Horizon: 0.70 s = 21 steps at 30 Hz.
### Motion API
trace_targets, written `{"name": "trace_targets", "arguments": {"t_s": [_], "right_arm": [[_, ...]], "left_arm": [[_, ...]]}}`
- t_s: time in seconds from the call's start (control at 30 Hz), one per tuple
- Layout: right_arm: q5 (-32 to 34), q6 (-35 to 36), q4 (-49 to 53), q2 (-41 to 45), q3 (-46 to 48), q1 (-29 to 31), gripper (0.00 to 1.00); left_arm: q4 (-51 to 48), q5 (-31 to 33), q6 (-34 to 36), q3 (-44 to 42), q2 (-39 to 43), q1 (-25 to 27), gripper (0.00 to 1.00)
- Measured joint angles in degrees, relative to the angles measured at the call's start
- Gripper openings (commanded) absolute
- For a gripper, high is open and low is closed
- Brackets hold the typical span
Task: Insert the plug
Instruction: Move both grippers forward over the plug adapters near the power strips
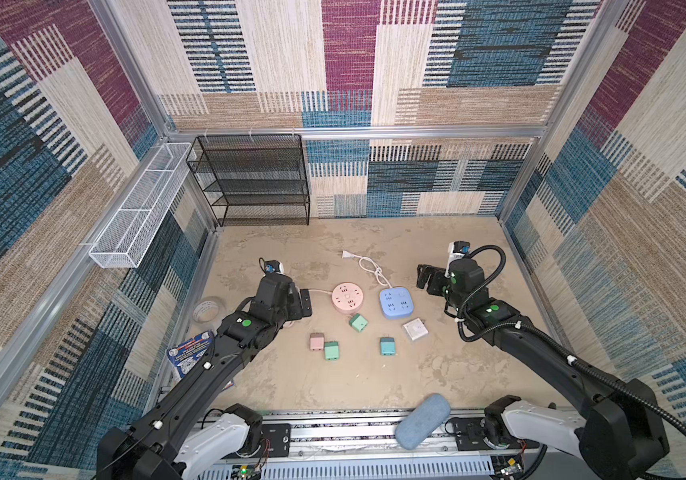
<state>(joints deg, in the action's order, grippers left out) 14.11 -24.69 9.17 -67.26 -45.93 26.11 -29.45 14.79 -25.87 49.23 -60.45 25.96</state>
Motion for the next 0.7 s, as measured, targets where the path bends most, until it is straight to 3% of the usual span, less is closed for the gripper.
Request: {"name": "trace_targets", "arguments": {"t_s": [0.3,0.7], "right_arm": [[5.0,-6.1,12.5,-4.6,-6.9,12.0,1.0],[7.1,-9.9,22.3,-7.7,-12.1,19.0,0.96]], "left_arm": [[-9.0,-0.7,0.7,6.3,-2.6,2.2,0.99],[-7.5,-13.1,2.2,7.5,-5.9,2.3,0.99]]}}
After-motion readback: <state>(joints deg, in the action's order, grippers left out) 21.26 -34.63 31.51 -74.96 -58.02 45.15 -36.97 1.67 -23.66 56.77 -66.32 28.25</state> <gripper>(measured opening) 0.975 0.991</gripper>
